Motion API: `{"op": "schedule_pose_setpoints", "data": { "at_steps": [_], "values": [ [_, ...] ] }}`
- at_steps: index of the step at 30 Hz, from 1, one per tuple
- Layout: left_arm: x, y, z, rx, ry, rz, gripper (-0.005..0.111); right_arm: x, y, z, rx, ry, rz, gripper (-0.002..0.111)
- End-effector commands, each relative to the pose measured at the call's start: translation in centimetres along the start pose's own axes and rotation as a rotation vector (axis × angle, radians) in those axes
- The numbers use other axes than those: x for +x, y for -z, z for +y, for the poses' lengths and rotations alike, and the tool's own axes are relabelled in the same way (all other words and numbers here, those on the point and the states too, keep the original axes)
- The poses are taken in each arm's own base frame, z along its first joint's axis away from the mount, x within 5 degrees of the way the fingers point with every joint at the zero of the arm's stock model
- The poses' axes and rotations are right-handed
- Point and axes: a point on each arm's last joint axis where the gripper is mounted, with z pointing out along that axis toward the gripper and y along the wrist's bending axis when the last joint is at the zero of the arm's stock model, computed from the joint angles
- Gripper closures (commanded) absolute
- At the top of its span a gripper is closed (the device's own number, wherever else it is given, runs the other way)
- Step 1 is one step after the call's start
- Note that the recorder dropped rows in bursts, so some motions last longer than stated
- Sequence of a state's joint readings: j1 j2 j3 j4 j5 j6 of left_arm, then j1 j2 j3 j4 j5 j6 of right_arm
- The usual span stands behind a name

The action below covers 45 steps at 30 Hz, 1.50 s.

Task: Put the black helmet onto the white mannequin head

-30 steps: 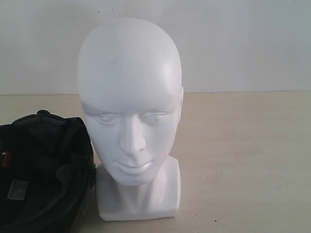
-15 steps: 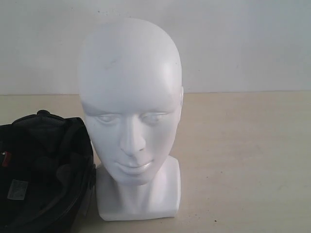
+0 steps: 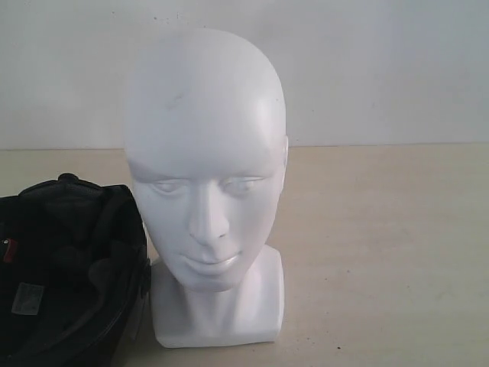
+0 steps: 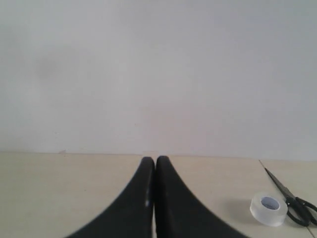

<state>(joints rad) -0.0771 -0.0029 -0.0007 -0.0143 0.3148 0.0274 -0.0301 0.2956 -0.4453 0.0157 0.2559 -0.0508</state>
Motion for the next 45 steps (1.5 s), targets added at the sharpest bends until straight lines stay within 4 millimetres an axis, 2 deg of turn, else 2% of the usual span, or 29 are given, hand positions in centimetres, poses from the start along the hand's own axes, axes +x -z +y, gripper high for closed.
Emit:
{"op": "schedule_pose_setpoints", "data": {
  "at_steps": [1, 4, 7, 12, 19, 21, 24, 29, 31, 37, 45],
  "values": [
    [0.0, 0.0, 0.0, 0.002, 0.012, -0.005, 0.102, -0.4, 1.8, 0.0, -0.001, -0.004, -0.083, 0.108],
    [0.0, 0.0, 0.0, 0.002, 0.012, -0.005, 0.102, 0.4, 2.7, 0.1, -0.005, -0.023, -0.116, 0.108],
    [0.0, 0.0, 0.0, 0.002, 0.012, -0.005, 0.102, 2.4, 2.9, 0.2, -0.010, -0.059, -0.101, 0.108],
    [0.0, 0.0, 0.0, 0.002, 0.012, -0.005, 0.102, 6.7, 2.3, 0.4, -0.025, -0.314, -0.071, 0.108],
    [-0.8, 0.0, 0.1, -0.012, -0.036, -0.088, 0.102, 11.7, 1.2, 0.5, -0.007, -0.253, 0.020, 0.108],
    [-1.1, 0.0, 0.1, -0.012, -0.036, -0.123, 0.102, 11.5, 1.1, 0.4, -0.006, -0.251, -0.025, 0.108],
    [-1.6, 0.1, 0.1, -0.012, -0.037, -0.173, 0.102, 11.9, 1.1, 0.5, -0.007, -0.216, 0.027, 0.108],
    [-3.2, 0.6, 0.0, -0.012, -0.042, -0.363, 0.102, 12.4, 1.1, 0.6, -0.011, -0.113, 0.073, 0.108],
    [-3.7, 0.8, 0.0, -0.012, -0.045, -0.422, 0.102, 12.3, 1.1, 0.6, -0.010, -0.127, 0.071, 0.108],
    [-4.0, 0.9, 0.0, -0.014, -0.066, -0.431, 0.102, 12.2, 1.1, 0.5, -0.009, -0.149, 0.059, 0.108],
    [-9.3, 3.7, 0.0, -0.034, -0.125, -0.602, 0.102, 12.2, 1.1, 0.5, -0.009, -0.149, 0.059, 0.108]
  ]
}}
